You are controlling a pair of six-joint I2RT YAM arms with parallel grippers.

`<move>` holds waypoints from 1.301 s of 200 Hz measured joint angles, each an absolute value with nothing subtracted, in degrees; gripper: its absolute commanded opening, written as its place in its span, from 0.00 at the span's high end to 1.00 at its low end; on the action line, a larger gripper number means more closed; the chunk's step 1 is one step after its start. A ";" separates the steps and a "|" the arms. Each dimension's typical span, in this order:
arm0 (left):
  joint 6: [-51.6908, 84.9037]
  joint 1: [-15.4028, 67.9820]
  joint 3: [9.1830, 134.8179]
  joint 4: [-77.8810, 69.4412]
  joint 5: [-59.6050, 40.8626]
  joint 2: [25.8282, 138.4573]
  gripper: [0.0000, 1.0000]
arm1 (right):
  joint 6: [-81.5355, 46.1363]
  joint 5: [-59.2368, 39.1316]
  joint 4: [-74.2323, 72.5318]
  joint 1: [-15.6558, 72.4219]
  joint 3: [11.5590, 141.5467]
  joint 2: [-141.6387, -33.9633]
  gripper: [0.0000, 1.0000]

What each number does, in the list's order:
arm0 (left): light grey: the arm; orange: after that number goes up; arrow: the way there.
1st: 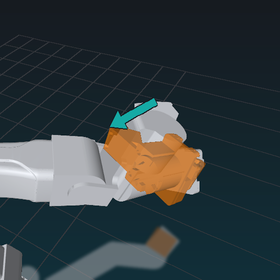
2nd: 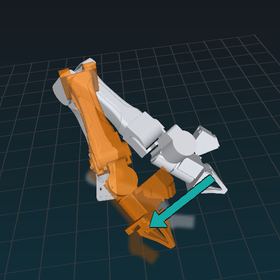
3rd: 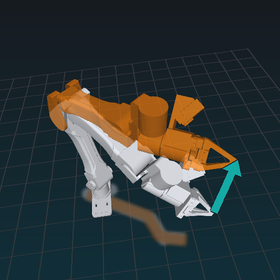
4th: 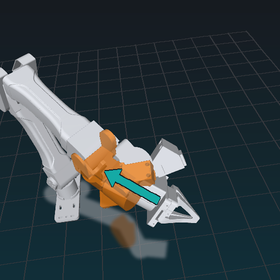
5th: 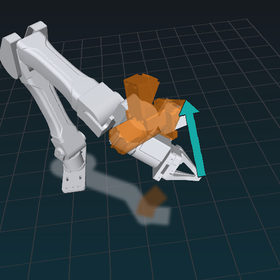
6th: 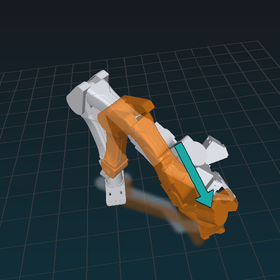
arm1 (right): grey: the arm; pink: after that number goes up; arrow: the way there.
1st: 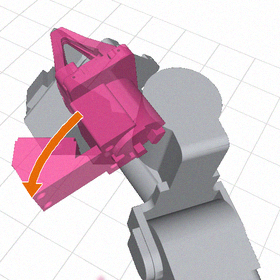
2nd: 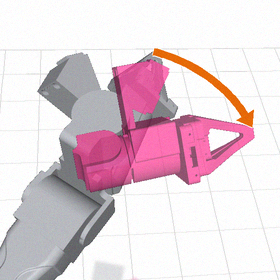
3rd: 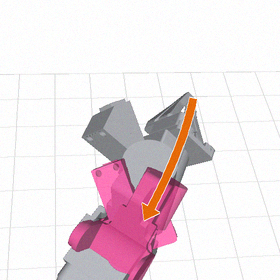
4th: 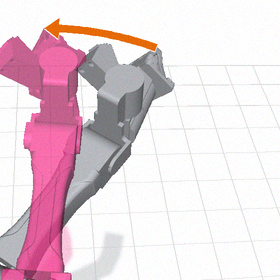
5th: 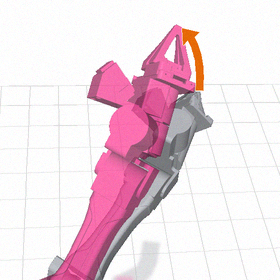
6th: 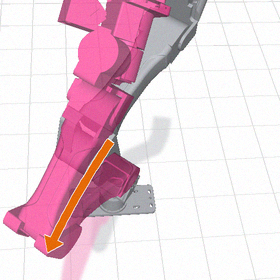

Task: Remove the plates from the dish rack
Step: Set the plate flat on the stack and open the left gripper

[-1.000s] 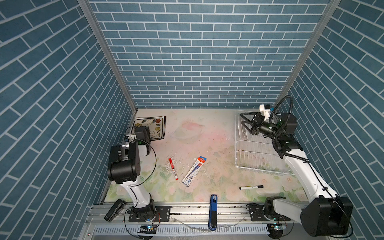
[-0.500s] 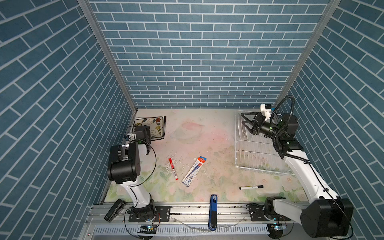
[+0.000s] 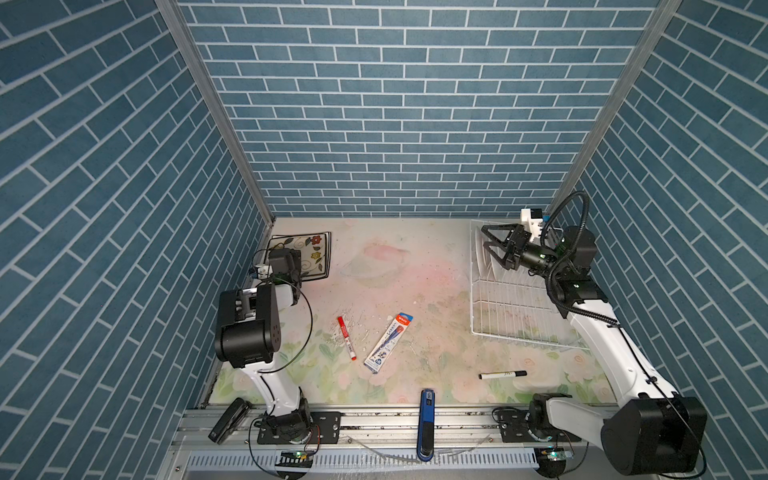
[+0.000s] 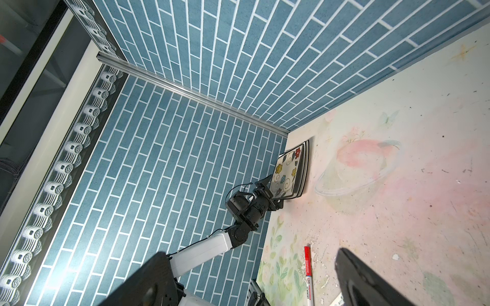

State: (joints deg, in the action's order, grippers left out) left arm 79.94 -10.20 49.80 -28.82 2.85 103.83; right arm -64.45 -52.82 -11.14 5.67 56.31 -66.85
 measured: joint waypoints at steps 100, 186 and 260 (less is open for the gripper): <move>78.32 -10.20 53.17 -21.69 2.70 103.81 0.04 | -64.45 -52.82 -11.09 5.65 56.34 -66.85 0.01; 77.23 -10.02 54.76 -17.34 3.14 103.22 0.00 | -64.45 -52.82 -11.07 5.61 56.40 -66.85 0.01; 78.00 -9.87 56.18 -9.98 4.67 101.27 0.00 | -64.42 -52.80 -11.07 5.56 56.40 -66.83 0.01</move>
State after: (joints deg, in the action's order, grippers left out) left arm 78.00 -9.87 56.18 -9.98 4.67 101.27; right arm -64.42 -52.80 -11.07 5.56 56.40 -66.83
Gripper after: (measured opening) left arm 0.995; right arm 0.989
